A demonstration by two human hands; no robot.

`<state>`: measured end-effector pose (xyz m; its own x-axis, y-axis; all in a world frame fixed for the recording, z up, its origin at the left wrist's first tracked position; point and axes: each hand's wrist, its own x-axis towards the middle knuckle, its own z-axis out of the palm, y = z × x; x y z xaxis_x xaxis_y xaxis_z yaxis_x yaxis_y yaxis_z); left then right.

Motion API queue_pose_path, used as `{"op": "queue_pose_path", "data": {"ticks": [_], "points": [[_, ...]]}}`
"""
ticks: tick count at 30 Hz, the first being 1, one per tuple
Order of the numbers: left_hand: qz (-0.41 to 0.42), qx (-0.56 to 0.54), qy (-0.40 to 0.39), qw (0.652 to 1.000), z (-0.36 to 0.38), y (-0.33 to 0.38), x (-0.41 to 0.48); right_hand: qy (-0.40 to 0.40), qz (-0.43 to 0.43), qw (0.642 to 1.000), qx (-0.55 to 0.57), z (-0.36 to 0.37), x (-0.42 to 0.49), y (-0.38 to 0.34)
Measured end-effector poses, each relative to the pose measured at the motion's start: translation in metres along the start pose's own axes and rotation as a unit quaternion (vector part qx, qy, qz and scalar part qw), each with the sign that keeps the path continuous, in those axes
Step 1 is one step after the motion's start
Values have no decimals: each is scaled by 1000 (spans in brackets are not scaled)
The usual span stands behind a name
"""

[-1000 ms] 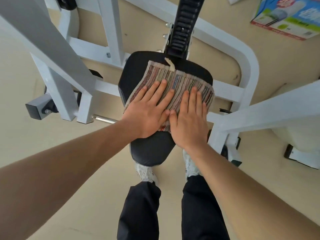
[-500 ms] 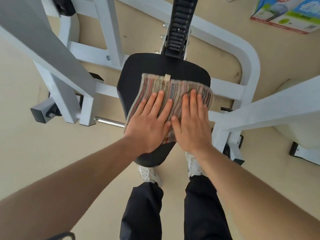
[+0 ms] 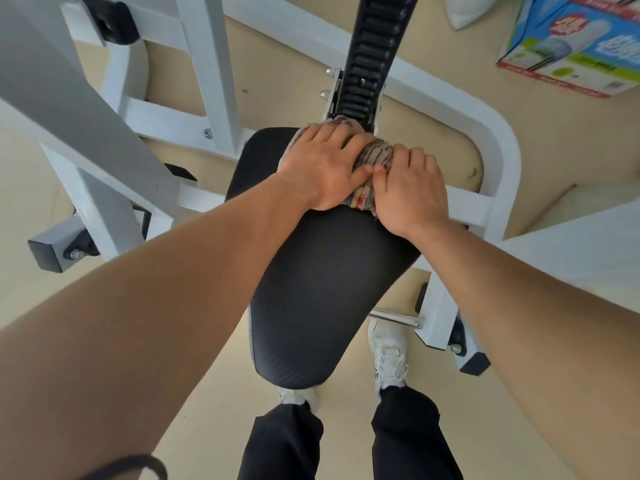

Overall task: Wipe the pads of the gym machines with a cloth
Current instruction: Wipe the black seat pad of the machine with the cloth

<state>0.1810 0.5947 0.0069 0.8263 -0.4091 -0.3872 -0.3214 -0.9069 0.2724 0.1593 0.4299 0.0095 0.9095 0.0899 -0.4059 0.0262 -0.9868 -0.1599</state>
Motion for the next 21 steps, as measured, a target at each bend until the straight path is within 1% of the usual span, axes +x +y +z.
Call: {"op": "queue_pose_path", "data": {"ticks": [5,8,10,12,14,17,19,21], "points": [[-59,-21,-23,998,-11,-41,5,14,-60,998,-11,0,19,-44],[-108,-87,-10,990,-13,-67,-10,18,-89,996,-12,2,27,-74],[-161,-164,10,973,-8,-84,-29,12,-112,994,-10,4,31,-96],[-222,-229,32,947,-2,-92,-49,-1,-145,989,-10,5,36,-115],[-255,-247,46,934,3,-91,-62,-9,-177,984,-9,6,40,-125],[-255,-231,36,938,0,-84,-55,-7,-193,981,7,5,41,-114],[-230,-201,30,952,-4,-78,-44,-4,-174,985,13,4,37,-95],[-188,-145,18,971,-9,-68,-31,6,-137,991,-1,3,32,-74]]}}
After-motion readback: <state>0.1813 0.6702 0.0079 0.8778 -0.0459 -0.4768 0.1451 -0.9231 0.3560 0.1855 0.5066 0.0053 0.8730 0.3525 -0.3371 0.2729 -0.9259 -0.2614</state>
